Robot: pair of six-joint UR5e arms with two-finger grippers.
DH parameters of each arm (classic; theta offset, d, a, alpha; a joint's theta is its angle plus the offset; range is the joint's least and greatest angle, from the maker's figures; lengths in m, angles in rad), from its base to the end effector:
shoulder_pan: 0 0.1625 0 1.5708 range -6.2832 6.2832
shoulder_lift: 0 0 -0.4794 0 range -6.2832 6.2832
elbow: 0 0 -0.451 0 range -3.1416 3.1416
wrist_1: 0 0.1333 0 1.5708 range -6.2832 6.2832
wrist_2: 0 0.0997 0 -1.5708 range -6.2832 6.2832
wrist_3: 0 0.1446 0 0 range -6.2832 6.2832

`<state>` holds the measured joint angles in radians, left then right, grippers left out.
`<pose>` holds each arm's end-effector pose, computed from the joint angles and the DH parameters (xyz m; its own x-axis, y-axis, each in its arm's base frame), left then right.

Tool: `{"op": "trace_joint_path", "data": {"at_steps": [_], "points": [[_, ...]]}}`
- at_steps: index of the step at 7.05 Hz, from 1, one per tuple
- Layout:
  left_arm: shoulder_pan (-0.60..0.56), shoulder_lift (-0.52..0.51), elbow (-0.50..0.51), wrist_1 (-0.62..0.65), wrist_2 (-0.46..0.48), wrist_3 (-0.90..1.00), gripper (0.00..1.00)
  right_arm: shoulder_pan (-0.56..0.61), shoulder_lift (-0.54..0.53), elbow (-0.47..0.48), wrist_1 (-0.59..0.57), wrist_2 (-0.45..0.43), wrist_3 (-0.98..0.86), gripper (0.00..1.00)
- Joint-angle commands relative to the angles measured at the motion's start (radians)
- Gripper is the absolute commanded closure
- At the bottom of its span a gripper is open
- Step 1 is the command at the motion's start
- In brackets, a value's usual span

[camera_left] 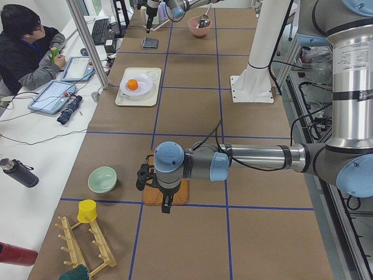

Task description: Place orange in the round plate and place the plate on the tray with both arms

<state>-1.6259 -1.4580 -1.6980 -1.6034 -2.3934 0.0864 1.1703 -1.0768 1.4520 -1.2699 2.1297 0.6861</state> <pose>-0.0549 -0.4989 0.7259 0.6834 0.0830 -0.7253 -0.0040 0.9939 0.1100 -0.2603 -0.7601 0.4526 0.6967 -0.0371 0.7164 -0.1774 0.9588 0.2221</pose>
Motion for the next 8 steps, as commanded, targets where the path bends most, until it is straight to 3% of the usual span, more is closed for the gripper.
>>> {"op": "trace_joint_path", "data": {"at_steps": [1,3,4,5,8], "points": [[0.012,0.005,-0.006,0.078,0.011,0.004,0.01,0.176,-0.138,-0.002,-0.046,0.100,-0.379,0.00],[0.015,0.021,-0.031,0.135,0.013,0.006,0.01,0.285,-0.257,-0.007,-0.051,0.130,-0.593,0.00],[0.071,-0.002,-0.055,0.228,0.019,0.006,0.01,0.334,-0.309,-0.010,-0.052,0.163,-0.694,0.00],[0.074,-0.005,-0.087,0.261,0.054,0.007,0.01,0.392,-0.336,-0.005,-0.106,0.208,-0.739,0.00],[0.074,-0.001,-0.098,0.263,0.062,0.006,0.01,0.419,-0.330,0.091,-0.497,0.162,-0.856,0.00]]}}
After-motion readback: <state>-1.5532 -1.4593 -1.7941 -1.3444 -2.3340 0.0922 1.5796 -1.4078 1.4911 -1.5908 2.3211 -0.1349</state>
